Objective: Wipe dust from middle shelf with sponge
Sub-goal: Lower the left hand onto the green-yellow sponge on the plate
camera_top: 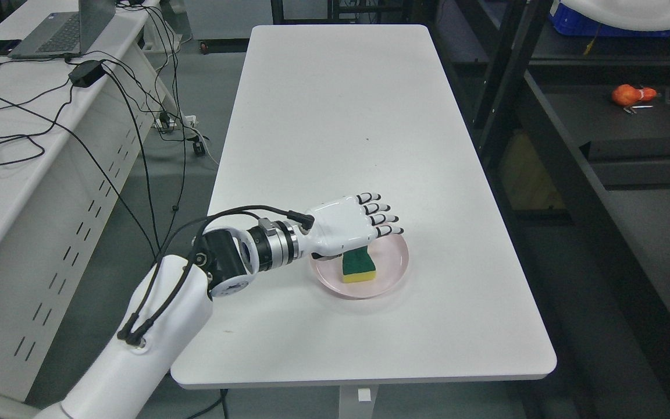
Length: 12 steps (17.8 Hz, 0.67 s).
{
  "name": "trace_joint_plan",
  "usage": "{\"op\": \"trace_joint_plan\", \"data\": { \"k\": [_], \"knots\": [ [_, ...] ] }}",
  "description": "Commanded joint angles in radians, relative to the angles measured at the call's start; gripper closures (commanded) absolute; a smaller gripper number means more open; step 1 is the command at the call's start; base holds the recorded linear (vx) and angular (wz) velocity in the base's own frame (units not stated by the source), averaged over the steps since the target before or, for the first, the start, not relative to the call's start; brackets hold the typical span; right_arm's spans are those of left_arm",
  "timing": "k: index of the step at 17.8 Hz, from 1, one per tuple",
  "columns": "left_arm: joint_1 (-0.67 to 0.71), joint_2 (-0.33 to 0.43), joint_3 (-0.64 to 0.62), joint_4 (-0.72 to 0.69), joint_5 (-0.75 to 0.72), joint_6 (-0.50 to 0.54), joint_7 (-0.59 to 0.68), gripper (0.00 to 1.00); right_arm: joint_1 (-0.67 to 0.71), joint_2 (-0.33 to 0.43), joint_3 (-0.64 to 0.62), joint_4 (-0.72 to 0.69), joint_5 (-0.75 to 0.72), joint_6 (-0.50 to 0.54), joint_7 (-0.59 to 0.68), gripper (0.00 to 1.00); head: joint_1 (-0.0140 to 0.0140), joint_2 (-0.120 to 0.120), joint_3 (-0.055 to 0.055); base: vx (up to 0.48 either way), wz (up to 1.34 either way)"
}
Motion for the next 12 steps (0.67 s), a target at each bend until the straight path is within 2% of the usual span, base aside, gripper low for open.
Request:
{"op": "trace_joint_plan", "data": {
  "k": [1,5,8,10,12],
  "knots": [
    [-0.011,-0.037,-0.046,0.082,-0.032,0.000,0.000,0.10,0.000,-0.017,0.000,-0.017,0.000,0.072,-0.001,0.00,0.0000,0.000,0.000,0.000,0.00],
    [-0.012,-0.034,-0.036,0.085,-0.058,0.000,-0.001,0.10,0.000,-0.017,0.000,-0.017,0.000,0.072,-0.001,0.00,0.0000,0.000,0.000,0.000,0.00],
    [-0.009,-0.048,-0.032,0.137,-0.087,0.003,-0.001,0.10,0.000,-0.017,0.000,-0.017,0.000,0.074,-0.002,0.00,0.0000,0.000,0.000,0.000,0.00],
    [-0.009,-0.071,-0.029,0.145,-0.086,0.053,-0.001,0.09,-0.001,-0.017,0.000,-0.017,0.000,0.072,-0.001,0.00,0.0000,0.000,0.000,0.000,0.00],
    [-0.012,-0.077,-0.024,0.143,-0.074,0.078,-0.001,0.04,0.000,-0.017,0.000,-0.017,0.000,0.074,-0.001,0.00,0.0000,0.000,0.000,0.000,0.00]
  ]
}}
